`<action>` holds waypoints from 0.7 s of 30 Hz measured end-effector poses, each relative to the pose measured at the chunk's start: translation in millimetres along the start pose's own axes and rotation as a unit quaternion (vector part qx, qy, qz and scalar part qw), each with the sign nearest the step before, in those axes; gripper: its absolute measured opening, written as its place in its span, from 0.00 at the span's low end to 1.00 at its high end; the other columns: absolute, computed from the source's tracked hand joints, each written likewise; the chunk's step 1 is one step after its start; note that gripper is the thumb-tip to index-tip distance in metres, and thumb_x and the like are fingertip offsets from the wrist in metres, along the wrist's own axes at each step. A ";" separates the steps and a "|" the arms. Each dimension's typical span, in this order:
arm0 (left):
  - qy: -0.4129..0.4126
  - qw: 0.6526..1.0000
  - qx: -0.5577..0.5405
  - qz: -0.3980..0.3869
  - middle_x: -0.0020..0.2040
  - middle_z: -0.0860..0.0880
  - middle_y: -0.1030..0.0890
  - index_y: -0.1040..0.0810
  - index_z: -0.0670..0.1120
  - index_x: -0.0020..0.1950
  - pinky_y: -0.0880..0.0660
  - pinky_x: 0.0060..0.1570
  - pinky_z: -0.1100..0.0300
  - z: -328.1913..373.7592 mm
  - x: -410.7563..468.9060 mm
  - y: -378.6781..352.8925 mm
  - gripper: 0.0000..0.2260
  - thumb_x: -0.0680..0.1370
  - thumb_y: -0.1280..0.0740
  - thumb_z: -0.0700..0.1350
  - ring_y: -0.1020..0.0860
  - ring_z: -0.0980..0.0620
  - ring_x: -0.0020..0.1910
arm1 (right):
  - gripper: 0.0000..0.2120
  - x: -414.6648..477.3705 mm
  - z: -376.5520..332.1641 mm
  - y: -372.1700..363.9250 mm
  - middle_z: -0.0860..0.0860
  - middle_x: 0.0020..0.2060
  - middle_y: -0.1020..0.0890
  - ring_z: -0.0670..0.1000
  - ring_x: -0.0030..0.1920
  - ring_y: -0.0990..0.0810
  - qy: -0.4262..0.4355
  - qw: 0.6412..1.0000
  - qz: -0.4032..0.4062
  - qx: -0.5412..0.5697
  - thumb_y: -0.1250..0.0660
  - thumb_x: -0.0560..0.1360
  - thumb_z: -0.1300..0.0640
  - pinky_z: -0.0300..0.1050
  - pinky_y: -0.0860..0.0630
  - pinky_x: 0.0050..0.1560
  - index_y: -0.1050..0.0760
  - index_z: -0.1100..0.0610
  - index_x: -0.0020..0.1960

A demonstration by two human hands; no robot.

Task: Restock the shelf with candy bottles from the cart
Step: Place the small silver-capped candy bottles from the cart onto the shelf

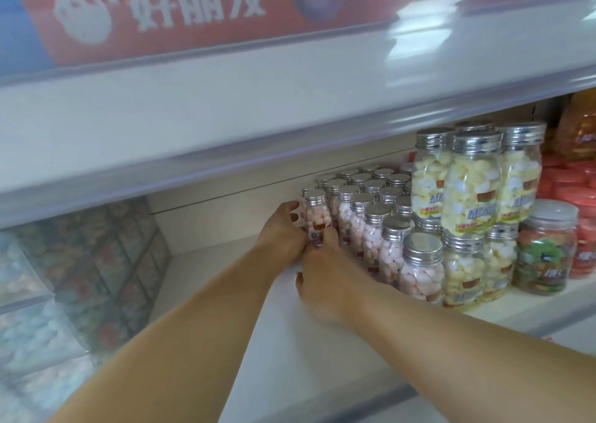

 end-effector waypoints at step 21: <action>-0.039 0.992 0.106 0.063 0.53 0.47 0.19 0.26 0.45 0.66 0.25 0.49 0.58 2.3 28.8 13.3 0.19 0.75 0.29 0.42 0.20 0.49 0.51 | 0.26 9.6 11.1 -14.6 0.66 0.76 0.60 0.61 0.76 0.43 -0.025 0.999 -0.003 0.048 0.43 0.82 0.49 0.49 0.40 0.72 0.41 0.62 0.74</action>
Point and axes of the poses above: each hand's wrist, its own x-axis towards the middle knuckle, its own y-axis out of the back of the hand, z = x × y, the point moved 9 cm from there along x, towards the middle knuckle
